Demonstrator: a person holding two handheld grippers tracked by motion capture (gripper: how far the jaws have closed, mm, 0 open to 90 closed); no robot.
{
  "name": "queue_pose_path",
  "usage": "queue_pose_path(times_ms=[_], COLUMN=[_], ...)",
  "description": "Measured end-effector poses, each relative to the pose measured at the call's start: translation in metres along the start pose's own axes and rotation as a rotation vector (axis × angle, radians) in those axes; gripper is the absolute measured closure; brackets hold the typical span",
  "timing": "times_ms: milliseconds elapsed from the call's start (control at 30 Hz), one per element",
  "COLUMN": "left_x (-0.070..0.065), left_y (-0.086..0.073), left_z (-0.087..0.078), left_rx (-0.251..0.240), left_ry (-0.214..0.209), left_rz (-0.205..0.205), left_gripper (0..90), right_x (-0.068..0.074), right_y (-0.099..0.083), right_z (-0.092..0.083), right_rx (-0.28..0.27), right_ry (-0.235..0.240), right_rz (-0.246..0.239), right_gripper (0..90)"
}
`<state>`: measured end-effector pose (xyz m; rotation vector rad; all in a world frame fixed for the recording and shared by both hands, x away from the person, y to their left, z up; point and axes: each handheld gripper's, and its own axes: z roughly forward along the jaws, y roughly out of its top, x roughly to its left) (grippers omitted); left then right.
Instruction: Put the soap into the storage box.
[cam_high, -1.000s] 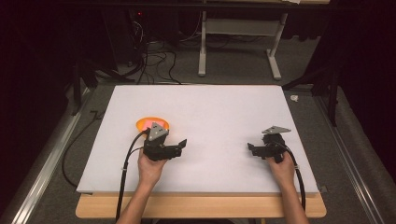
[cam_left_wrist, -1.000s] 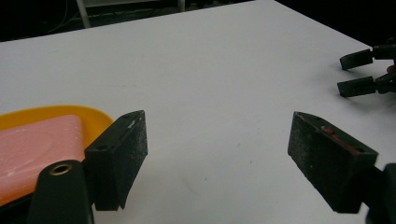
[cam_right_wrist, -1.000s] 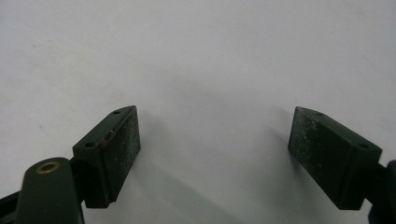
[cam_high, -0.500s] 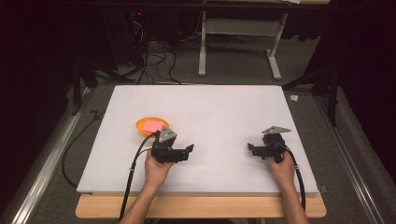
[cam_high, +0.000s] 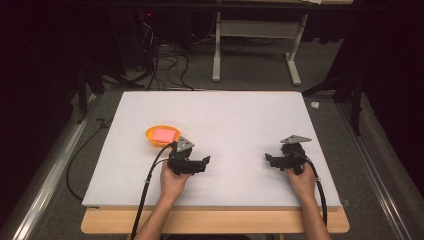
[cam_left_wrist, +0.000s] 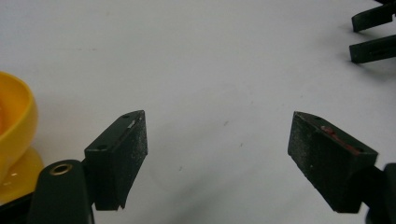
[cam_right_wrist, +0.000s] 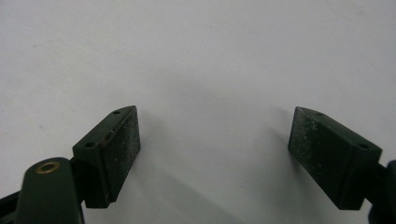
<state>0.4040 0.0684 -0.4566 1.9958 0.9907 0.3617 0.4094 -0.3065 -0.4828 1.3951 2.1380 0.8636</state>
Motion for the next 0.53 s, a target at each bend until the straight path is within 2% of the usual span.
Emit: queue_pose_path(times_ms=[167, 267, 300, 333, 400, 533], left_x=[0.000, 0.001, 0.001, -0.001, -0.004, -0.003], left_y=[-0.006, -0.012, -0.012, -0.015, -0.015, -0.015], left_z=[0.013, 0.025, 0.025, 0.030, 0.030, 0.030], left_rx=[0.045, 0.081, 0.081, 0.101, 0.107, 0.106], left_ry=[0.014, 0.050, 0.050, 0.066, 0.086, 0.082], left_rz=[0.003, 0.017, 0.017, 0.035, 0.063, 0.055], left_gripper=[20.5, 20.5, 20.5, 20.2, 19.3, 19.2], right_x=[0.000, 0.000, 0.000, 0.000, 0.000, 0.000], right_y=[0.000, 0.000, 0.000, 0.000, 0.000, 0.000], right_z=[0.000, 0.000, 0.000, 0.000, 0.000, 0.000], right_rx=[0.000, 0.000, 0.000, 0.000, 0.000, 0.000], right_ry=[0.000, -0.001, -0.001, -0.001, 0.000, 0.000], right_rz=[0.000, 0.000, 0.000, 0.000, 0.000, 0.000], right_gripper=[17.5, 17.5, 17.5, 17.6, 17.5, 17.5])
